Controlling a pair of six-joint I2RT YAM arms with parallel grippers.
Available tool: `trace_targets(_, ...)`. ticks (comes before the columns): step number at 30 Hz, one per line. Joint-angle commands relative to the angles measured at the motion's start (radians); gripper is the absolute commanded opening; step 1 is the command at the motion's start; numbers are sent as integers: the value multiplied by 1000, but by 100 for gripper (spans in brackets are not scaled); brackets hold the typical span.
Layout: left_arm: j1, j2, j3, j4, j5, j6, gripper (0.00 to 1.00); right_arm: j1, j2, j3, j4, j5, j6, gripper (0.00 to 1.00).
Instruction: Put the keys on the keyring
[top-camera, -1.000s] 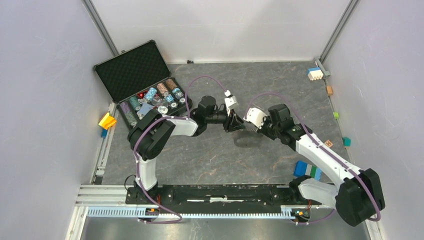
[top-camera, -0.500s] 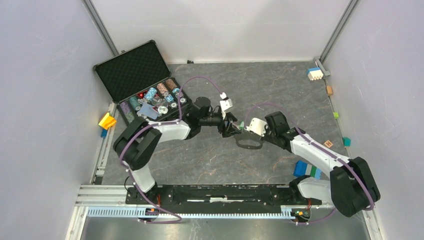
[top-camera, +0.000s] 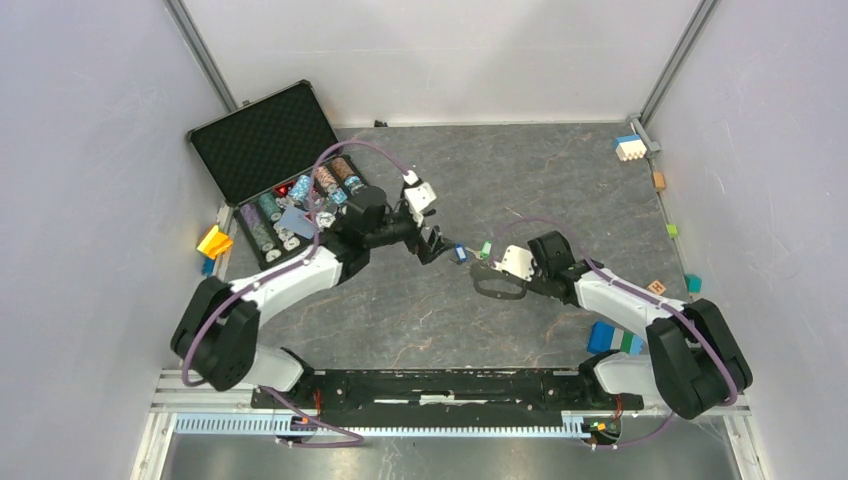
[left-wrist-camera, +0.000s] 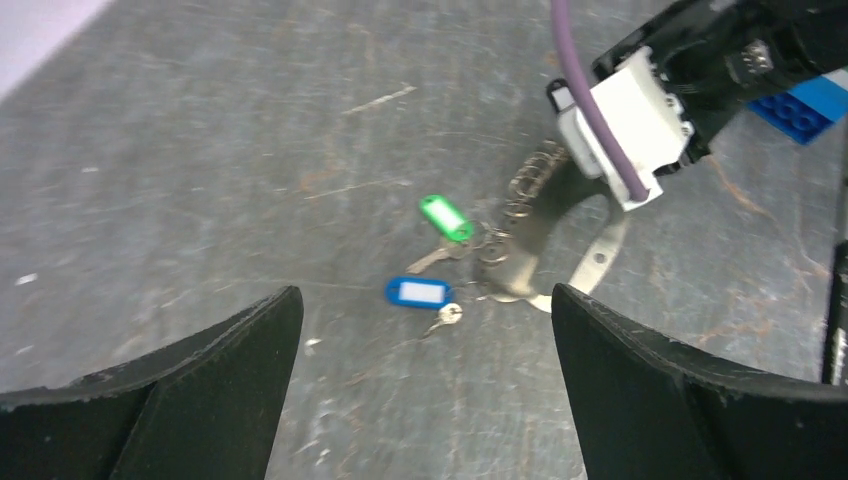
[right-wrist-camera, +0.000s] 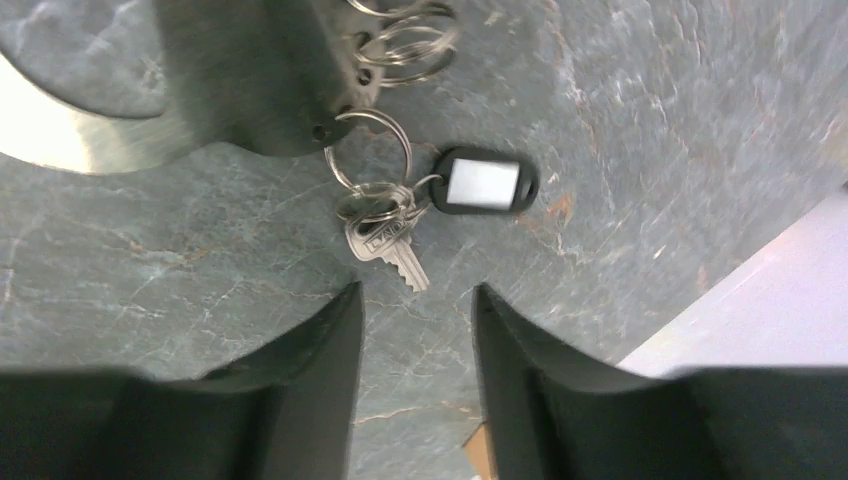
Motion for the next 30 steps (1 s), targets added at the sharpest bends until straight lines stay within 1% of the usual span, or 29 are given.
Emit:
trace_targets(1, 38, -148, -1, -127, -170, 86, 100, -19, -38, 58, -13, -39, 20, 62)
trace_targets(2, 46, -174, -1, -148, -208, 95, 100, -22, -56, 79, -31, -67, 24, 72)
trace_targets(3, 57, -207, -6, -170, -248, 102, 100, -28, -78, 97, -47, -90, 29, 79)
trace_targets(6, 92, -301, -31, -199, -405, 93, 100, -51, -142, 161, -76, -154, 54, 97)
trace_targets(8, 125, -366, -51, -204, -487, 81, 100, -70, -176, 197, -71, -197, 89, 98)
trace_targets(11, 179, -444, -68, -236, -543, 68, 100, -99, -207, 236, -32, -252, 163, 98)
trace_targets(14, 237, -514, -95, -250, -558, 25, 100, -115, -233, 248, 25, -270, 251, 98)
trace_targets(16, 271, -570, -126, -229, -564, 0, 100, -118, -254, 247, 74, -300, 292, 98)
trace_targets(20, 321, -641, -173, -195, -579, -31, 100, -122, -298, 230, 157, -279, 356, 98)
trace_targets(23, 345, -681, -181, -213, -606, -54, 100, -122, -347, 182, 240, -213, 391, 98)
trace_targets(28, 357, -781, -185, -283, -604, -58, 100, -125, -504, 59, 408, -151, 471, 98)
trace_targets(30, 361, -815, -195, -293, -601, -63, 100, -125, -555, 19, 436, -150, 484, 98)
